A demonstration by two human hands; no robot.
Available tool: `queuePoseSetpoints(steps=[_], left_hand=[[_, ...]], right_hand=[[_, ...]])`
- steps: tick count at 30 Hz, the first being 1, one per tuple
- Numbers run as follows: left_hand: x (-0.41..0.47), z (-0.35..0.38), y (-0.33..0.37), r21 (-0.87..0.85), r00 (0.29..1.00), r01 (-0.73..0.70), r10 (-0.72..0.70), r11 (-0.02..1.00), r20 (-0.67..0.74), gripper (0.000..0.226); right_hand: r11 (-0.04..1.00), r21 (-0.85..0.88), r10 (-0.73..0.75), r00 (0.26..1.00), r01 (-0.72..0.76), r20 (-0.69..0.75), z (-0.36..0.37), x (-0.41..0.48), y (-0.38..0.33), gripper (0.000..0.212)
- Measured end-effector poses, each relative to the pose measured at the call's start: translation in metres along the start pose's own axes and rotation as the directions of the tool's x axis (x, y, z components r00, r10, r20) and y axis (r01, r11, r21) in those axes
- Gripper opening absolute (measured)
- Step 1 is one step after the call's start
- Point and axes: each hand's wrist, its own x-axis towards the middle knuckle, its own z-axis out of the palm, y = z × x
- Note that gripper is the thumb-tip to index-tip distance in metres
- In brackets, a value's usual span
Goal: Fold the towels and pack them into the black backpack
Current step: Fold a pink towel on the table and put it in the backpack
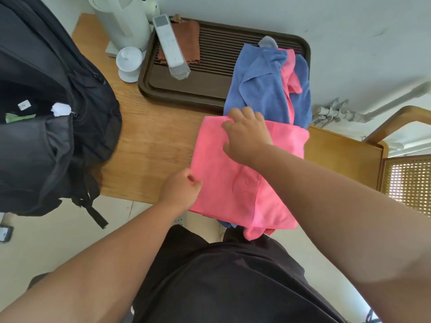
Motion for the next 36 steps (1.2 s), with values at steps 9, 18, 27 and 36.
queuePoseSetpoints(steps=[9,18,27,36], left_hand=[[0.018,0.003,-0.040,0.226,0.994,0.055,-0.075,0.973,0.082,0.021],[0.022,-0.009,-0.046,-0.070,0.981,0.095,-0.081,0.993,0.179,0.022],[0.024,-0.080,-0.092,-0.120,0.994,0.103,-0.097,0.987,0.051,0.024],[0.032,-0.128,-0.140,0.363,0.997,0.070,-0.061,0.929,-0.037,0.016]], right_hand=[[0.975,0.214,-0.050,0.874,-0.062,0.483,0.026,0.045,-0.050,0.071],[0.943,0.225,0.148,0.916,-0.245,0.374,0.040,0.056,-0.069,0.051],[0.918,0.371,0.072,0.979,-0.139,0.190,0.013,0.088,-0.132,0.059],[0.894,0.441,-0.097,0.927,-0.078,0.361,0.015,0.124,-0.205,0.083]])
